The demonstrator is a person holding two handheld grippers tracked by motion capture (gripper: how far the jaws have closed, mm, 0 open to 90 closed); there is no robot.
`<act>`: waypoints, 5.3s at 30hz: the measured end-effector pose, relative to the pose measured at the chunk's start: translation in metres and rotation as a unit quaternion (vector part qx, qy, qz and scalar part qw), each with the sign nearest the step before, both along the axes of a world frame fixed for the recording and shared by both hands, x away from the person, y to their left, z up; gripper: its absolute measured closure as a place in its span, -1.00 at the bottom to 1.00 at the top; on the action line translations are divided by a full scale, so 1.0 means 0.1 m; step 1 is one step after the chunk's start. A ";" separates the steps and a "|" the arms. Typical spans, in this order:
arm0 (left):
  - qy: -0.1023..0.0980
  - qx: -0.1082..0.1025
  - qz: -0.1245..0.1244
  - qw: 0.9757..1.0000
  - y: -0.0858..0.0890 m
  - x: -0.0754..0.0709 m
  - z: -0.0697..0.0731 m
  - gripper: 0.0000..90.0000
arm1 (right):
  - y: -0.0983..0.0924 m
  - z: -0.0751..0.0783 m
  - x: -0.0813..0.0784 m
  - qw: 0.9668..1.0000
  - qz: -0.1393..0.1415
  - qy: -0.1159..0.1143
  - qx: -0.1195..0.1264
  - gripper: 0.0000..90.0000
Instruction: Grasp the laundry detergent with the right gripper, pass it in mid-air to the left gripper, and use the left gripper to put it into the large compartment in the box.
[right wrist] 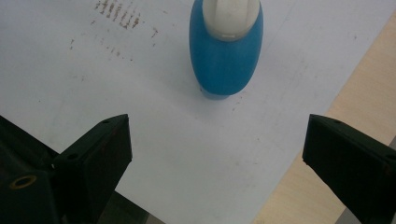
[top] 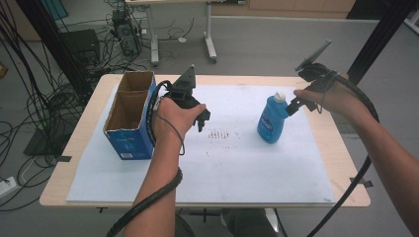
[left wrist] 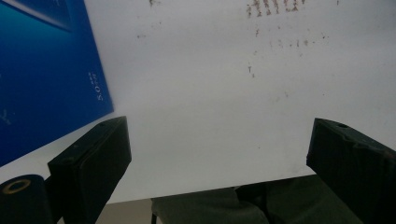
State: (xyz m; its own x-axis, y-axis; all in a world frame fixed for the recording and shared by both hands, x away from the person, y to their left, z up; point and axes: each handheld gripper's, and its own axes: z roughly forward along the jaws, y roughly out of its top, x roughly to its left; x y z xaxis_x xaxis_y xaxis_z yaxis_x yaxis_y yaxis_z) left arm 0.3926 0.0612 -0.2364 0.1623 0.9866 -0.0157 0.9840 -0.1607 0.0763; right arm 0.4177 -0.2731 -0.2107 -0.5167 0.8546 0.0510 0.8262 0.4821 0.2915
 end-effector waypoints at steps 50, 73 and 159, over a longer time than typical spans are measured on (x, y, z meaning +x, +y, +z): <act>0.011 0.006 -0.017 1.000 -0.02 0.03 -0.23 -0.85 | -0.04 -1.56 -0.13 0.965 -0.001 -0.227 0.130 -0.93; 0.010 0.007 -0.024 1.000 -0.03 0.04 -0.26 -0.85 | -0.01 -1.81 -0.04 0.925 -0.015 -0.335 0.176 -0.97; -0.003 0.013 -0.032 0.999 -0.07 0.03 -0.17 -0.85 | 0.04 -1.87 -0.05 0.906 0.011 -0.377 0.193 -0.98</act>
